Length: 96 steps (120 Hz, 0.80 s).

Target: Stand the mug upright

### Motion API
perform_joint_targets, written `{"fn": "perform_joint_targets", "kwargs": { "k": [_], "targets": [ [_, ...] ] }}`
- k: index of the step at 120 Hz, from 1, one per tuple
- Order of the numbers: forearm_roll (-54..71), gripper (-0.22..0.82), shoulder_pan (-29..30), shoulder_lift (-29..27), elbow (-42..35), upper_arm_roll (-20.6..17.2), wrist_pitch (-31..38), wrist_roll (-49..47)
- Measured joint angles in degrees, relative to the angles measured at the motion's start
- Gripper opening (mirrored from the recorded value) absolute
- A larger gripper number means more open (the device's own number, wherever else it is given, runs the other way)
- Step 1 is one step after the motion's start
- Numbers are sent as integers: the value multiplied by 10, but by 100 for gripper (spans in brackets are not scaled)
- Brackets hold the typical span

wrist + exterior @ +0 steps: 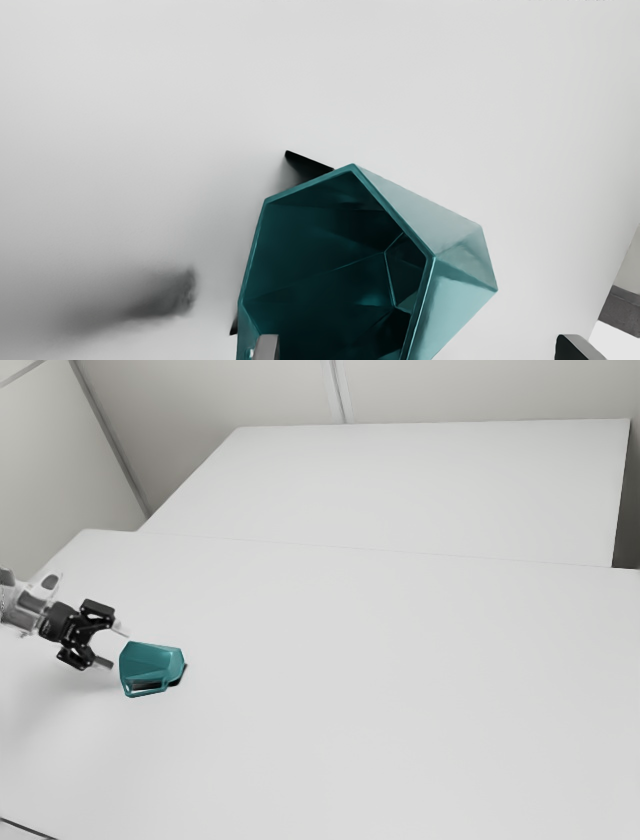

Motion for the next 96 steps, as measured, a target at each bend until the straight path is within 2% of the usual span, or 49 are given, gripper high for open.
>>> {"fn": "perform_joint_targets", "kwargs": {
  "k": [16,25,50,63,75,96],
  "targets": [
    [-46,60,3,15,-7,-5,0,45],
    [-61,53,4,20,-11,-6,0,67],
    [-109,13,15,25,-26,-6,2,130],
    [-132,-2,15,25,-32,-6,2,163],
    [-156,-9,17,26,-37,-6,0,197],
    [-175,-15,18,20,-31,-17,-2,246]
  ]
}}
